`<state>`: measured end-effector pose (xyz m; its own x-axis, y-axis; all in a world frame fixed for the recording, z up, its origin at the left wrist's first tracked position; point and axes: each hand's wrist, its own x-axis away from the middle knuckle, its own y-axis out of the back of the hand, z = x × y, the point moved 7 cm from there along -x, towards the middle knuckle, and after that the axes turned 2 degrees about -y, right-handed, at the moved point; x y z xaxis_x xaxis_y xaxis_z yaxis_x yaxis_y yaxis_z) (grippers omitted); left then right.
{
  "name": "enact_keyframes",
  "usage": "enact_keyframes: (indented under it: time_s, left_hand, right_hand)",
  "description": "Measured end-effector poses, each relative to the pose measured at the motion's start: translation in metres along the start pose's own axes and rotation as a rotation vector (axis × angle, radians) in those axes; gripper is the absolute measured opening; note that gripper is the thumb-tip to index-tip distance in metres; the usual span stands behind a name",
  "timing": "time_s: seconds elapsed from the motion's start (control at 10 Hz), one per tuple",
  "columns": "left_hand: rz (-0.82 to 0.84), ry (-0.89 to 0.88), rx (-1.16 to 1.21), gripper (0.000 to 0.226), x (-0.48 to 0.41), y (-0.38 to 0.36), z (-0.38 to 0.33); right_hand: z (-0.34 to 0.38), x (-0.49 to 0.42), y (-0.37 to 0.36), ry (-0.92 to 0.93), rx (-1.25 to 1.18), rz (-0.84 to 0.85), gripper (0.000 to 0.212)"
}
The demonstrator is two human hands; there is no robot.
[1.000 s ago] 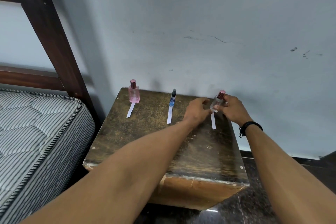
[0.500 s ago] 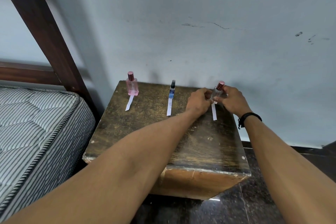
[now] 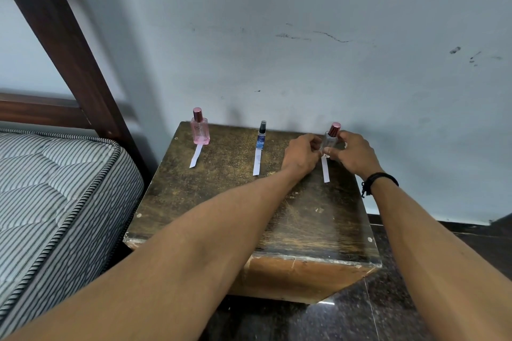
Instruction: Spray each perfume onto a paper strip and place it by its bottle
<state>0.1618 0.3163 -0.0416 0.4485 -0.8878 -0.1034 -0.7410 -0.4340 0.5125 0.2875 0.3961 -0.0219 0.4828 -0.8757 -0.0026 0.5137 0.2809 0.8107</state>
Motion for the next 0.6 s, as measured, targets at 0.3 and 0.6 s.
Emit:
enact_keyframes:
  time_s: [0.3, 0.6]
  left_hand:
    - [0.004, 0.003, -0.019, 0.031, 0.001, 0.000, 0.001]
    - [-0.006, -0.019, -0.047, 0.032, 0.015, 0.011, -0.002]
  right_hand:
    - [-0.005, 0.008, 0.006, -0.021, -0.133, 0.005, 0.049]
    - [-0.018, 0.027, 0.006, -0.119, -0.222, -0.099, 0.037]
